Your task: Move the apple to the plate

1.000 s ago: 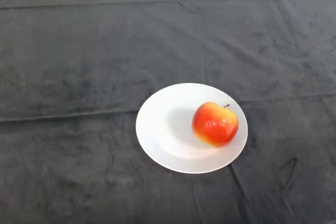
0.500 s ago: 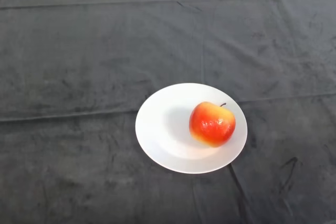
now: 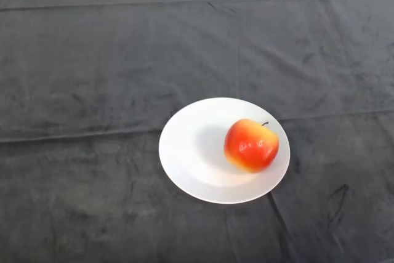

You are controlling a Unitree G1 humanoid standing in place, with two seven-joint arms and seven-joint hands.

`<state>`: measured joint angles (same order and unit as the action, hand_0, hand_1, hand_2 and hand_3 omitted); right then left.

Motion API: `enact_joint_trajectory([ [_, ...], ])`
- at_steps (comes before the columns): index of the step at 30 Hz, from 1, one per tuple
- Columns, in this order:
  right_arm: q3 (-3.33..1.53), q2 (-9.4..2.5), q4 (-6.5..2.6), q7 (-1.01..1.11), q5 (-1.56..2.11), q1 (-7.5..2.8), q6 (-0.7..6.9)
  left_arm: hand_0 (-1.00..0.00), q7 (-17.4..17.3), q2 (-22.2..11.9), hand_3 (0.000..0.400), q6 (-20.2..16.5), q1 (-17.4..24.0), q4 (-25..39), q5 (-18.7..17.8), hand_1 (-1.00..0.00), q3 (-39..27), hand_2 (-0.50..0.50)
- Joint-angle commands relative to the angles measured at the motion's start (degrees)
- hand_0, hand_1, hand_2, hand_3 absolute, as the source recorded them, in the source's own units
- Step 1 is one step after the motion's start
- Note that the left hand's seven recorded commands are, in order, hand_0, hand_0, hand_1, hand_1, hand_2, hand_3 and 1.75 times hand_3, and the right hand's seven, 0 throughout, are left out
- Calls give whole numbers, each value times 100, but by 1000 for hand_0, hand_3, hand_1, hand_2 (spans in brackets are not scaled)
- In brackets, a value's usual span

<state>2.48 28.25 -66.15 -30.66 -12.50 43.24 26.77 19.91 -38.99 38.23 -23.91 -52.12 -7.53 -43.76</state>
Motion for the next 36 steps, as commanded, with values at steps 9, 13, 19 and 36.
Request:
enact_joint_trajectory([
  [9,-5,41,-227,-25,-15,-36,-3,0,-44,-501,0,188,-391,-353,61,0,163,0],
  [13,-6,41,-232,-26,-14,-34,-6,0,-46,-511,0,195,-401,-375,46,0,196,0],
  [19,-7,42,-238,-27,-13,-31,-9,0,-24,-514,0,218,-435,-428,49,0,260,0],
  [36,-10,43,-251,-31,-9,-26,-16,0,-26,-560,0,279,-458,-549,16,0,385,0],
])
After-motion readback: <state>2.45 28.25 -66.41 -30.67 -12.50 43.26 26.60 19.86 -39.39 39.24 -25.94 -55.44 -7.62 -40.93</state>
